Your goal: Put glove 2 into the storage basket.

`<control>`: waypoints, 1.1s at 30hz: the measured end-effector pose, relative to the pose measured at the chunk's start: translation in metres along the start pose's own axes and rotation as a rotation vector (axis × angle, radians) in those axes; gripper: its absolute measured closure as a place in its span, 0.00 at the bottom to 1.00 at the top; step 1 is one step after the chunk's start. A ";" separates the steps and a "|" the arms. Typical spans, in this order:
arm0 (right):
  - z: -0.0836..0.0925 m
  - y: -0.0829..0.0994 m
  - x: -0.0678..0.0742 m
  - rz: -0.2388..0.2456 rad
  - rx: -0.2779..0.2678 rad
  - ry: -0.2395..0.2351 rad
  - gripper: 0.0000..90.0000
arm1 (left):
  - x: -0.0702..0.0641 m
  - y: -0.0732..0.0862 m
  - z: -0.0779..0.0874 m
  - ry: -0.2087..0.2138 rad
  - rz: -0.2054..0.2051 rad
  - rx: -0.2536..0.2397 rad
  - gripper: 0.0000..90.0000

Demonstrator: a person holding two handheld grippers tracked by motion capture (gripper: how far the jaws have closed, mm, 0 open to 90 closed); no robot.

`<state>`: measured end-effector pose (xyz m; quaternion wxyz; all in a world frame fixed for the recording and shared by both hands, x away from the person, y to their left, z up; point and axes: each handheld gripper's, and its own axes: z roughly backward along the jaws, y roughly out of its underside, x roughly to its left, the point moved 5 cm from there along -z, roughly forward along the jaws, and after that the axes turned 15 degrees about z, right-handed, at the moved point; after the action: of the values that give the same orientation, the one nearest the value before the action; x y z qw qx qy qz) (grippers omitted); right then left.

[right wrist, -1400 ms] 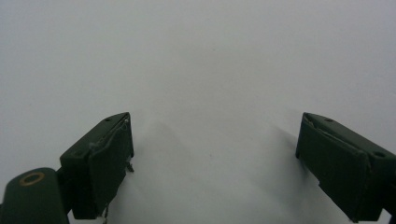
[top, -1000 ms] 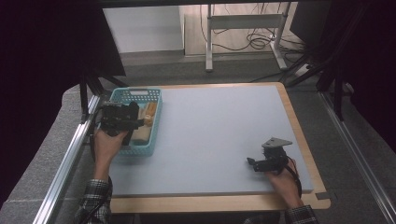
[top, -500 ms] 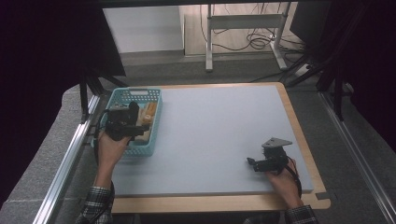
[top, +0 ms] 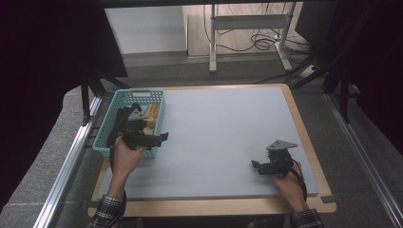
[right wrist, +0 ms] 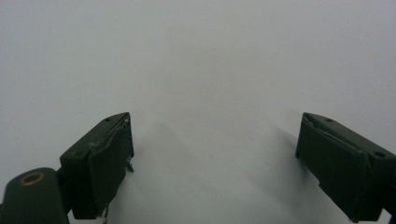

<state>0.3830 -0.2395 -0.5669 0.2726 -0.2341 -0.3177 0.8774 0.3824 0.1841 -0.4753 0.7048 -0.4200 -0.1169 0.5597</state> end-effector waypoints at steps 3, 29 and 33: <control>0.000 0.000 0.000 -0.001 -0.001 0.000 0.12 | -0.013 0.004 -0.004 0.021 -0.024 0.000 0.00; 0.000 0.000 0.000 0.000 0.000 -0.001 0.12 | -0.074 0.071 -0.060 0.121 -0.136 0.060 0.00; 0.000 0.000 0.000 -0.002 -0.001 -0.001 0.12 | -0.073 0.082 -0.069 0.108 -0.146 0.091 0.00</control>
<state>0.3830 -0.2393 -0.5668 0.2733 -0.2334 -0.3188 0.8770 0.3439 0.0891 -0.5545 0.7671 -0.4077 -0.0835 0.4881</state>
